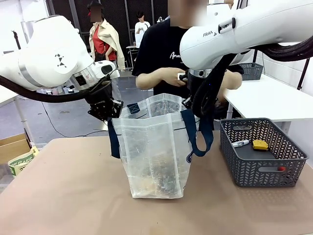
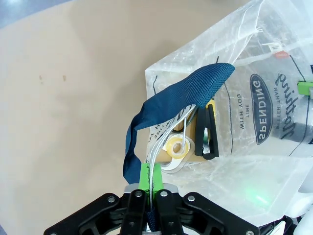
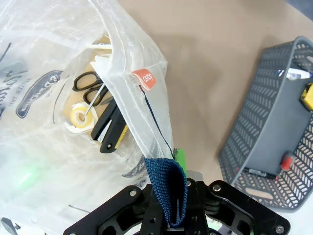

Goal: Transfer purchased items from the store into the shopping bag.
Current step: Move the Reusable shopping bag to the right side of the table.

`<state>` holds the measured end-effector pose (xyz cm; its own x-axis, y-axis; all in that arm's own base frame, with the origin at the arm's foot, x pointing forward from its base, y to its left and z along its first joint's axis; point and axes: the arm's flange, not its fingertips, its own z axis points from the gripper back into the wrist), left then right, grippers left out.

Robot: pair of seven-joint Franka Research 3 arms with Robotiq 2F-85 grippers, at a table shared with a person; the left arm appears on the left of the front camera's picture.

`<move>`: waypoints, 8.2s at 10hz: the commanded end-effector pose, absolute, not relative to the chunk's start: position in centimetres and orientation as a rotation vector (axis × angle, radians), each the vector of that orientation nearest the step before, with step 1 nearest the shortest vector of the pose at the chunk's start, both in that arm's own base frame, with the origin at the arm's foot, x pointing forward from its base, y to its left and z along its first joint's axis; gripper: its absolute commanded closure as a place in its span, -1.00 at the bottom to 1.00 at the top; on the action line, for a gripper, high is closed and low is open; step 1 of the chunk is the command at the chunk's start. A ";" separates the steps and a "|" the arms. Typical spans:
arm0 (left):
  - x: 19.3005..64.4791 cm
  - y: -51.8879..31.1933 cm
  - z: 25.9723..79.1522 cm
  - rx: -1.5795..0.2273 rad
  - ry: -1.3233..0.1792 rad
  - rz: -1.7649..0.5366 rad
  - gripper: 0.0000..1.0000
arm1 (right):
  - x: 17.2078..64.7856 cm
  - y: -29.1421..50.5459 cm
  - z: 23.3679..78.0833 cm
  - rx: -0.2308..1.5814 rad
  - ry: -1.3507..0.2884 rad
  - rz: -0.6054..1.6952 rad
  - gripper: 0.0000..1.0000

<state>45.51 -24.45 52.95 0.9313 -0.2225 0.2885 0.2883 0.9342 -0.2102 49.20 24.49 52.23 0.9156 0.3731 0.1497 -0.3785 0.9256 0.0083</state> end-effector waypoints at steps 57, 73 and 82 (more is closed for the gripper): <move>45.5 -24.4 52.8 -0.251 -0.263 -0.264 1.00 | 49.2 24.4 52.2 0.037 -0.149 0.386 1.00; 45.5 -24.4 52.8 -0.251 -0.263 -0.264 1.00 | 49.2 24.4 52.2 0.037 -0.149 0.386 1.00; 44.2 -29.6 51.9 -0.352 -0.202 -0.193 1.00 | 51.2 28.2 53.7 0.169 0.012 0.135 1.00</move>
<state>43.97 -29.17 52.12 0.9634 -0.1390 0.2292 0.2025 0.9377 -0.2824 50.08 27.26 52.73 0.9883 0.1519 0.0132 -0.1520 0.9755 0.1592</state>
